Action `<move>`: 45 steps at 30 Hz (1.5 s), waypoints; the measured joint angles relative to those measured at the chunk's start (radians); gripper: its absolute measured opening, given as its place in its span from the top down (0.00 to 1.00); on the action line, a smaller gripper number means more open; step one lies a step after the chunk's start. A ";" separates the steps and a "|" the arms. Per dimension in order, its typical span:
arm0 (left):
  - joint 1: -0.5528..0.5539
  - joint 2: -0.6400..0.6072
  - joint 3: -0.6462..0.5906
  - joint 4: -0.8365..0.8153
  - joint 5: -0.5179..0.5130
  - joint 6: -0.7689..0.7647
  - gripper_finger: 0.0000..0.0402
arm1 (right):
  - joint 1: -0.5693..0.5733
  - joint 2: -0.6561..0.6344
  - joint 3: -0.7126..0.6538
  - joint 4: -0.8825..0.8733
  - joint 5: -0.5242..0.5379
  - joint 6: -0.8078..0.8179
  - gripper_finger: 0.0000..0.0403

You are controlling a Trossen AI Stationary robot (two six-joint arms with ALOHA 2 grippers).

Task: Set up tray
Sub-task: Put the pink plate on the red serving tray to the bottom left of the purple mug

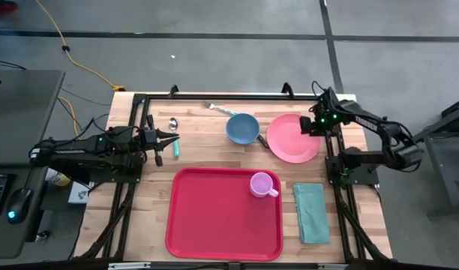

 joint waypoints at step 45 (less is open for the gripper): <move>0.000 0.000 0.000 -0.002 0.065 0.001 0.83 | 1.046 -0.439 -0.177 -0.052 0.618 1.219 0.46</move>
